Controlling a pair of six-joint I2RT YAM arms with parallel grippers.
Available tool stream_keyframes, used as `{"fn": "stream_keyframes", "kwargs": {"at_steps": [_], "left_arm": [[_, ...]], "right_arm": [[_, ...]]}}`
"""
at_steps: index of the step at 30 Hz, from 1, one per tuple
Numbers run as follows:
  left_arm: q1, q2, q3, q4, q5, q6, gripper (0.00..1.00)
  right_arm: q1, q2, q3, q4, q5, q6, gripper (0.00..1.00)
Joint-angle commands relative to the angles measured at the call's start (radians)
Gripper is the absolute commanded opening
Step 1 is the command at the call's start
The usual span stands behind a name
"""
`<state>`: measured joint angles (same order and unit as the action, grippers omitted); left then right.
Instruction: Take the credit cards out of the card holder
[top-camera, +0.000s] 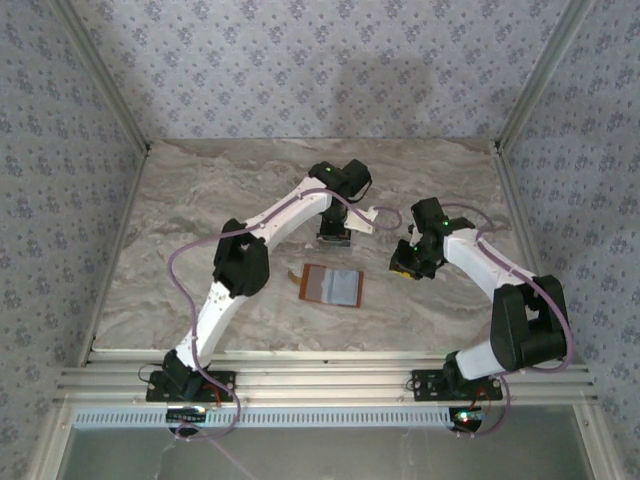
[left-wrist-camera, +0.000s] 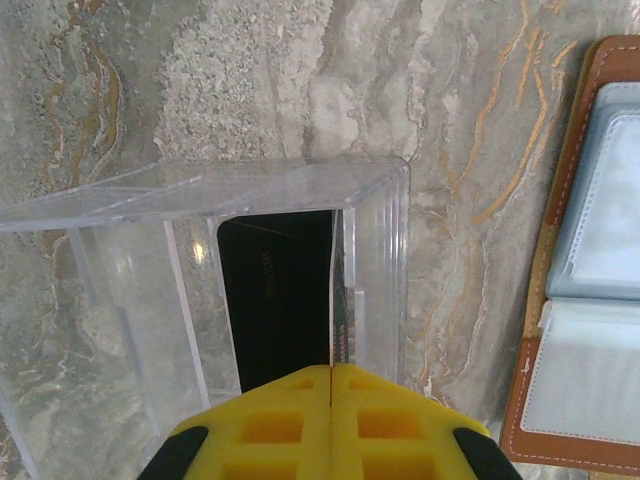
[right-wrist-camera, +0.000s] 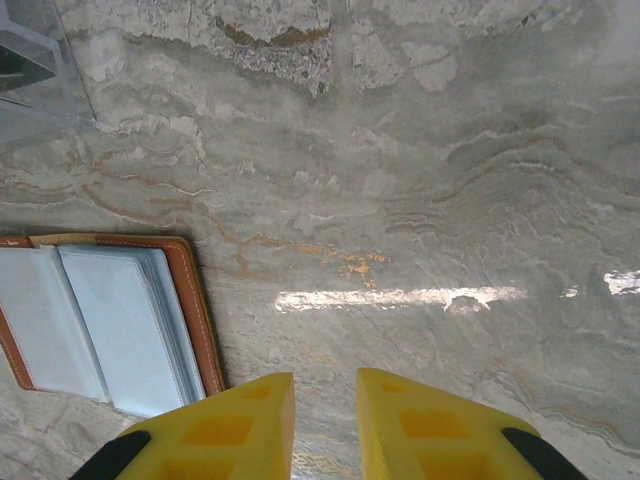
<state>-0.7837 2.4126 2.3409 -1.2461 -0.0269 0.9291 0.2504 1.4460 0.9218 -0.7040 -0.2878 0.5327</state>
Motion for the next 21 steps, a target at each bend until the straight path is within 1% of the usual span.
{"fn": "stream_keyframes", "kwargs": {"at_steps": [1,4,8,12,15,18,21], "left_arm": [[0.0,0.022,0.048,0.005,-0.047,-0.015,0.1],[-0.001,0.036,0.076,0.023,-0.091,-0.026,0.18],[0.0,0.038,0.103,0.034,-0.095,-0.029,0.25],[0.001,0.034,0.118,0.039,-0.088,-0.046,0.27],[0.002,0.018,0.12,0.043,-0.058,-0.081,0.27],[0.008,-0.007,0.115,0.053,-0.012,-0.151,0.29],[0.016,-0.046,0.087,0.086,0.048,-0.26,0.29]], "right_arm": [[-0.007,-0.001,-0.009,0.001,-0.016,-0.018,0.25],[-0.007,0.0,-0.009,-0.001,-0.016,-0.017,0.25],[-0.007,-0.001,-0.009,0.004,-0.014,-0.019,0.25],[-0.007,-0.002,-0.006,0.009,-0.013,-0.016,0.25],[-0.001,-0.003,-0.009,0.017,-0.017,-0.012,0.25],[0.008,0.0,-0.006,0.022,-0.019,-0.008,0.25],[0.023,0.008,0.001,0.027,-0.021,-0.001,0.26]]}}
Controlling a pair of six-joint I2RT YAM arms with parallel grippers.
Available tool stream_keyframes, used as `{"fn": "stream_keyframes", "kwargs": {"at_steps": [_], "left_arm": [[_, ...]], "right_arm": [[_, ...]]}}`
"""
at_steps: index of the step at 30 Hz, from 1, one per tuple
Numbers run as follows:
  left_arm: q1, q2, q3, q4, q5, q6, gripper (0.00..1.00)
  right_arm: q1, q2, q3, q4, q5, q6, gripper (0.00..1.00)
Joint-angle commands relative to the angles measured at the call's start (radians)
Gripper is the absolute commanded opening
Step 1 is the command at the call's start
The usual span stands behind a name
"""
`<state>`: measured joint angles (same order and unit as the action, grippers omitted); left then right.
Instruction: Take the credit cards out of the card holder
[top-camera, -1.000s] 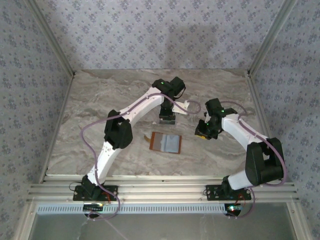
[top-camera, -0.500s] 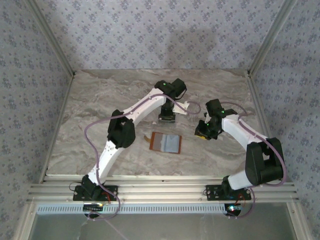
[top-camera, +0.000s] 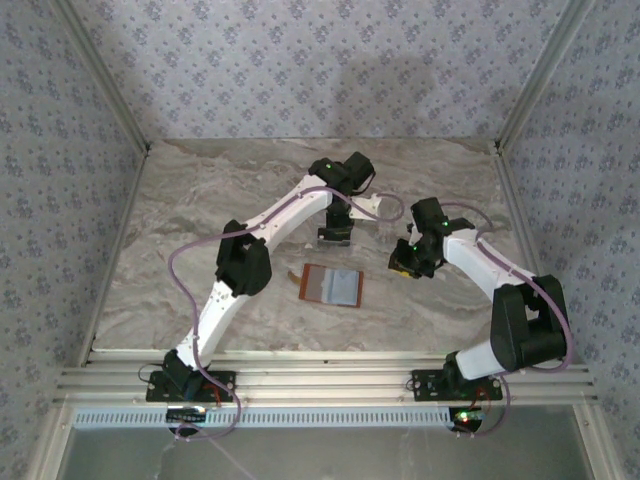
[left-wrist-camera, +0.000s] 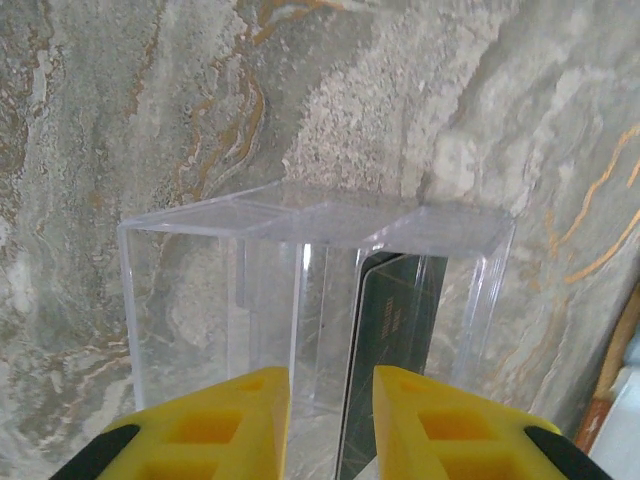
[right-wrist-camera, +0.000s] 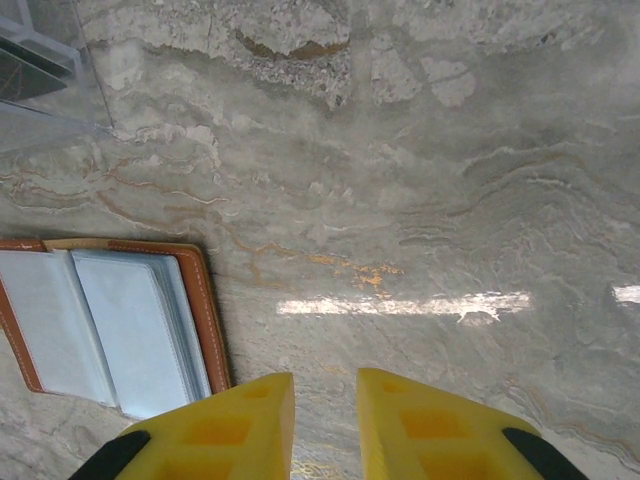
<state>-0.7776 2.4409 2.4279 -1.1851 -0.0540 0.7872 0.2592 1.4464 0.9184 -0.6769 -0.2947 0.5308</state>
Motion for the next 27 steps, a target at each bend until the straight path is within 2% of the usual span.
{"fn": "stream_keyframes", "kwargs": {"at_steps": [1,7,12,16,21,24,27], "left_arm": [[0.011,-0.094,-0.031,0.053,0.085,-0.156,0.28],[0.009,-0.277,-0.306,0.261,0.153,-0.435,0.29],[0.026,-0.402,-0.472,0.382,0.165,-0.757,0.28],[0.067,-0.453,-0.591,0.4,0.289,-1.005,0.25],[0.081,-0.57,-0.804,0.583,0.363,-1.252,0.2],[0.074,-0.59,-0.827,0.557,0.359,-1.366,0.22],[0.048,-0.582,-0.828,0.5,0.325,-1.417,0.22]], "right_arm": [[0.021,0.01,0.007,0.002,-0.014,0.004,0.26],[0.051,0.025,0.02,0.007,-0.01,0.017,0.26],[0.069,0.031,0.04,0.003,-0.004,0.021,0.26],[0.08,0.032,0.05,0.001,0.001,0.023,0.26],[0.094,0.041,0.054,0.003,0.006,0.026,0.27],[0.101,0.046,0.053,0.007,0.005,0.029,0.27],[0.107,0.053,0.051,0.015,0.005,0.031,0.27]]}}
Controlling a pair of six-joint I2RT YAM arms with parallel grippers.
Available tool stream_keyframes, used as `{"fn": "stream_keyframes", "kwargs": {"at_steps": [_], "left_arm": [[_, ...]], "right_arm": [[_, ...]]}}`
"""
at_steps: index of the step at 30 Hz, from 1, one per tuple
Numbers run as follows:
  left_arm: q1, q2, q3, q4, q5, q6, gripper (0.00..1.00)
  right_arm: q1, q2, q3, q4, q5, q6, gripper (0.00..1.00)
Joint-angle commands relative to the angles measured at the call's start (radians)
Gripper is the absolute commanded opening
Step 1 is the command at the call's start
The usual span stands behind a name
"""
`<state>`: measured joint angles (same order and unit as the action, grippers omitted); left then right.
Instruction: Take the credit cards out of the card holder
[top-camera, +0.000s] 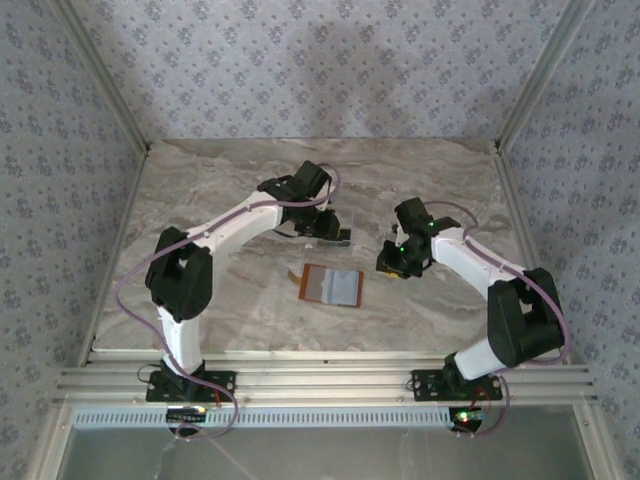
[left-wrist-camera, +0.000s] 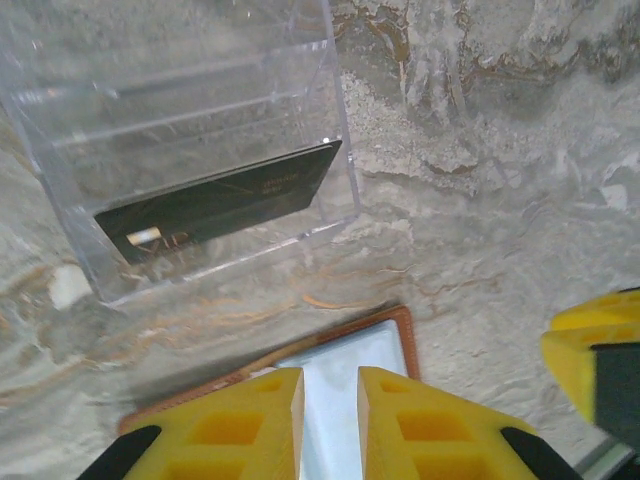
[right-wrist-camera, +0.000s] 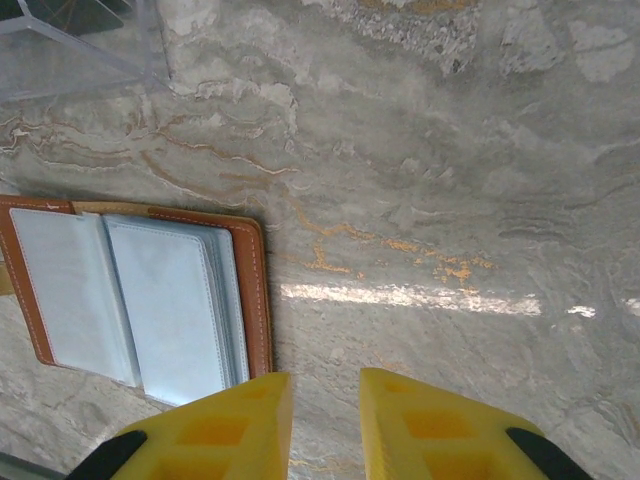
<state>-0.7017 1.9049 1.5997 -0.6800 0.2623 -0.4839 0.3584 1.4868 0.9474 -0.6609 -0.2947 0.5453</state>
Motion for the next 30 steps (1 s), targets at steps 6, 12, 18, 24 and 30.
{"fn": "stream_keyframes", "kwargs": {"at_steps": [6,12,18,24,30], "left_arm": [[-0.094,-0.037,-0.047,-0.018,-0.001,-0.206,0.27],[-0.138,-0.021,-0.092,0.029,0.027,-0.265,0.28],[-0.17,0.032,-0.102,0.042,0.092,-0.266,0.29],[-0.18,0.08,-0.103,0.06,0.126,-0.294,0.28],[-0.186,0.118,-0.115,0.074,0.164,-0.306,0.27]], "right_arm": [[0.007,0.02,0.024,-0.014,-0.001,0.002,0.27],[-0.005,0.025,0.021,-0.03,-0.005,-0.013,0.26],[-0.019,0.024,0.013,-0.023,-0.008,-0.017,0.26],[-0.021,0.025,0.014,-0.028,-0.005,-0.018,0.26],[-0.022,0.025,0.013,-0.029,-0.006,-0.02,0.26]]}}
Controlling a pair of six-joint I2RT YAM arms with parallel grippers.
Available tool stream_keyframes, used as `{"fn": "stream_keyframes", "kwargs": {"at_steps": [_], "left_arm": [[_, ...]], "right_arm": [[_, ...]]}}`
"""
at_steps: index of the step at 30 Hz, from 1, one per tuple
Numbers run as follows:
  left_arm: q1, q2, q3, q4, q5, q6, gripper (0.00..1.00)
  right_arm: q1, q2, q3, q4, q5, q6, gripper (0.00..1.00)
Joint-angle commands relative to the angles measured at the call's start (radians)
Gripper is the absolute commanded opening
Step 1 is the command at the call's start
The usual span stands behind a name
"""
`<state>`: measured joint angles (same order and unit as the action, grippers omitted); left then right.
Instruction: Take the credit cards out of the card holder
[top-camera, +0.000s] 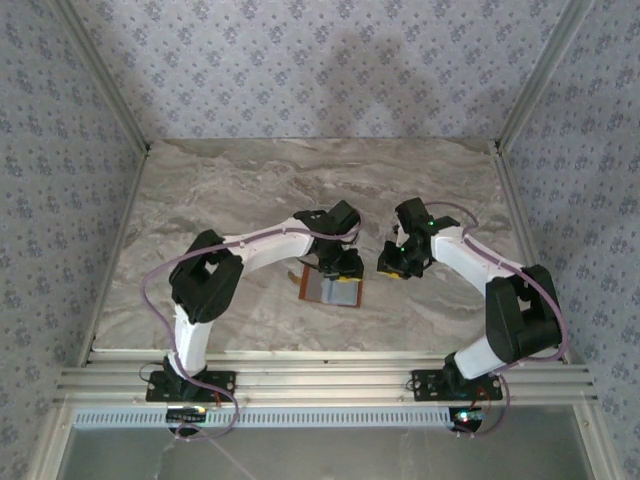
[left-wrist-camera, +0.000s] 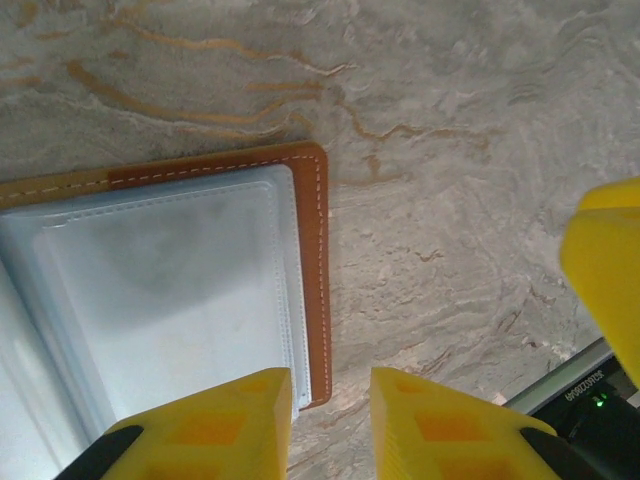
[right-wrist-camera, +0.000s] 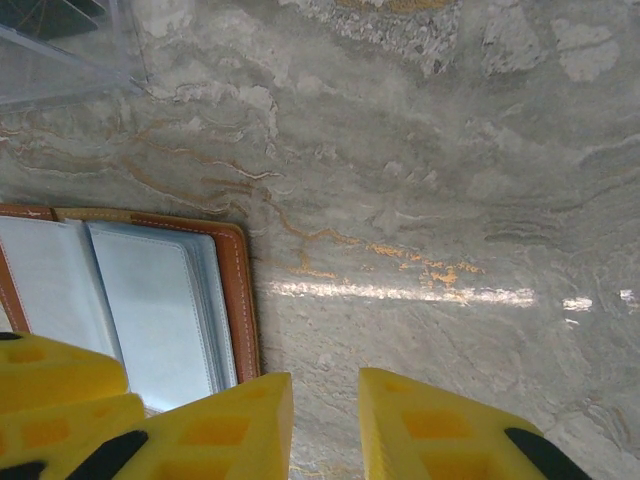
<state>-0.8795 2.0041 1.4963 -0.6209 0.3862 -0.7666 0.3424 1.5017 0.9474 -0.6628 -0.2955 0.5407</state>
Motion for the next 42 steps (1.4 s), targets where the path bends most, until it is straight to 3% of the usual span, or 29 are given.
{"fn": "stream_keyframes", "kwargs": {"at_steps": [1,16,42], "left_arm": [[-0.009,0.023,-0.013,0.016,0.044,-0.023,0.27],[-0.013,0.083,-0.021,0.069,0.105,-0.033,0.27],[-0.013,0.066,0.043,-0.211,-0.154,0.077,0.28]], "right_arm": [[-0.008,0.011,0.015,-0.027,-0.004,-0.016,0.26],[-0.005,0.006,0.017,-0.022,0.001,-0.015,0.26],[0.027,0.035,0.057,-0.03,0.005,-0.007,0.26]]}}
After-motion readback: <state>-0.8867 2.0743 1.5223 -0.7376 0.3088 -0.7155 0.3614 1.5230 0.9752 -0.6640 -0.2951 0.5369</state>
